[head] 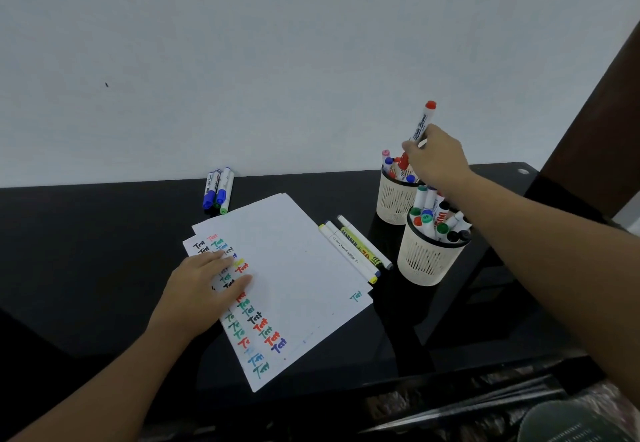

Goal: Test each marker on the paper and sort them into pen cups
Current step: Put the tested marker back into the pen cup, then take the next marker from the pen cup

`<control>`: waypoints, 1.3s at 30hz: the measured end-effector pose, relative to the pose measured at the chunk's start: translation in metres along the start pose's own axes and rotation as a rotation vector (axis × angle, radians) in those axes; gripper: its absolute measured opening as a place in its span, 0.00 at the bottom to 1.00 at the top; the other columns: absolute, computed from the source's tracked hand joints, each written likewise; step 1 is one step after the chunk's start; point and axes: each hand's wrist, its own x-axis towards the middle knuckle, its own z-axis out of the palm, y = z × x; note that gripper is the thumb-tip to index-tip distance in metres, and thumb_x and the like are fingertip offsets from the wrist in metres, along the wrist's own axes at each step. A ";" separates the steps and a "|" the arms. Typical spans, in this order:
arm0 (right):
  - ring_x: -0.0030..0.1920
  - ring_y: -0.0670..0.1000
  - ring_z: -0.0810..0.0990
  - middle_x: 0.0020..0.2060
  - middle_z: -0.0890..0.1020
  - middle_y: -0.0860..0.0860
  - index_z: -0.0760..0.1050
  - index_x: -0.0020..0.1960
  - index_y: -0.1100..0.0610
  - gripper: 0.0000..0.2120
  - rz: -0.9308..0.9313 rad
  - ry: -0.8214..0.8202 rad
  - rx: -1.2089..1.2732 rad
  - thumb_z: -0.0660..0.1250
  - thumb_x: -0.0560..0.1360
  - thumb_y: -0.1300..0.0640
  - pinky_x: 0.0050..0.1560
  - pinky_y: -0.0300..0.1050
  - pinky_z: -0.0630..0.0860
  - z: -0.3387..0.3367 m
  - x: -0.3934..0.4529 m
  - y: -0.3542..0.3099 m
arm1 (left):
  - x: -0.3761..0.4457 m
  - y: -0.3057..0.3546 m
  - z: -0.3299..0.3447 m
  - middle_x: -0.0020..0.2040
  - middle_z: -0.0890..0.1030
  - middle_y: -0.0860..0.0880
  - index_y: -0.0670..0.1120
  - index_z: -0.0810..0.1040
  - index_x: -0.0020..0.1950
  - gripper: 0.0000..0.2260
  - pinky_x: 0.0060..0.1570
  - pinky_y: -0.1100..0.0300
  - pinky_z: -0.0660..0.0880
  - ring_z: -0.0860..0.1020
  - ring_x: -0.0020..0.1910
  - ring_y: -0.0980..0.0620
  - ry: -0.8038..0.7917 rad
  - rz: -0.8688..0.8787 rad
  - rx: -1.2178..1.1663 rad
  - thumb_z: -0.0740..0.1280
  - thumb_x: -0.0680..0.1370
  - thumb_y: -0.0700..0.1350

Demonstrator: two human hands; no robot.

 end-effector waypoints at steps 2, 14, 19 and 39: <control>0.50 0.56 0.81 0.53 0.81 0.55 0.72 0.61 0.57 0.12 0.019 -0.055 -0.054 0.63 0.84 0.49 0.52 0.56 0.82 0.003 0.000 0.003 | 0.000 0.001 -0.001 0.73 0.75 0.53 0.51 0.78 0.71 0.31 0.72 0.50 0.65 0.69 0.73 0.52 0.001 0.000 0.000 0.66 0.75 0.68; 0.51 0.55 0.79 0.52 0.79 0.51 0.72 0.60 0.54 0.13 0.019 -0.081 -0.052 0.67 0.82 0.48 0.51 0.53 0.81 0.006 -0.001 0.011 | 0.000 0.001 -0.002 0.73 0.74 0.53 0.51 0.77 0.71 0.33 0.72 0.50 0.65 0.68 0.73 0.52 -0.017 -0.009 -0.018 0.65 0.73 0.70; 0.50 0.55 0.81 0.53 0.84 0.55 0.78 0.58 0.58 0.13 0.052 -0.181 -0.166 0.69 0.80 0.49 0.37 0.43 0.73 0.005 0.005 0.011 | -0.001 0.006 -0.005 0.75 0.71 0.50 0.49 0.69 0.77 0.42 0.74 0.45 0.64 0.66 0.74 0.47 0.040 -0.024 -0.031 0.68 0.70 0.72; 0.52 0.55 0.78 0.49 0.80 0.49 0.76 0.54 0.48 0.07 -0.501 -0.172 -0.481 0.65 0.81 0.45 0.52 0.50 0.71 0.018 -0.040 -0.060 | -0.001 0.005 -0.008 0.74 0.72 0.50 0.49 0.70 0.76 0.48 0.72 0.44 0.67 0.66 0.73 0.48 -0.031 -0.131 -0.085 0.67 0.64 0.79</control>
